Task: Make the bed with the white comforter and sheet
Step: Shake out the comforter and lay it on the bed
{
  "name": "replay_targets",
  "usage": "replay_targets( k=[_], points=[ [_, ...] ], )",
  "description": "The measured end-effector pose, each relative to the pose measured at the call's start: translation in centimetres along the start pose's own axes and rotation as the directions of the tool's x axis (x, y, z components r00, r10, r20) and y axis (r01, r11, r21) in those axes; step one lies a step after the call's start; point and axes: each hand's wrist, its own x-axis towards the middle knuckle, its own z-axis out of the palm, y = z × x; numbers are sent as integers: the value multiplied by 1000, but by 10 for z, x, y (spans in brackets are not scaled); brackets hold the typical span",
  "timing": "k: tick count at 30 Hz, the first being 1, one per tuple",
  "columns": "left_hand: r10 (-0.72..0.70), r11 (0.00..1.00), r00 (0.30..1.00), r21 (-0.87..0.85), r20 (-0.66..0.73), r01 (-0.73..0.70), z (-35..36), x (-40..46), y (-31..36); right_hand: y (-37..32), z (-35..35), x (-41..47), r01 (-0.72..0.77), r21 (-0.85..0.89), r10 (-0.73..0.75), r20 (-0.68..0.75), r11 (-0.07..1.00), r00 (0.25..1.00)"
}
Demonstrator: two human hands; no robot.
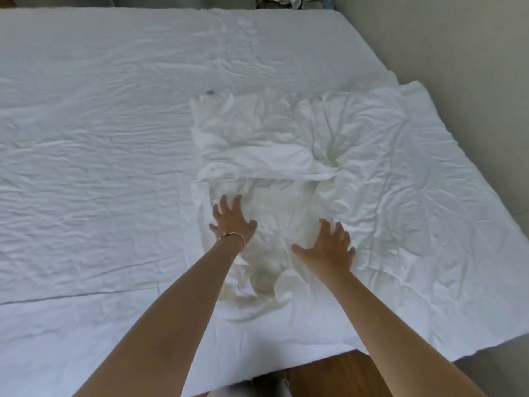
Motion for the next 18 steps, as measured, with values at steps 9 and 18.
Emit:
replay_targets(
  k=[9, 18],
  points=[
    [619, 268, 595, 574, 512, -773, 16, 90, 35, -15, 11, 97, -110, 1, 110, -63, 994, 992],
    [581, 346, 759, 755, 294, -557, 11, 183, 86, -22, 5, 168, -263, 8, 263, -86, 965, 961]
  ],
)
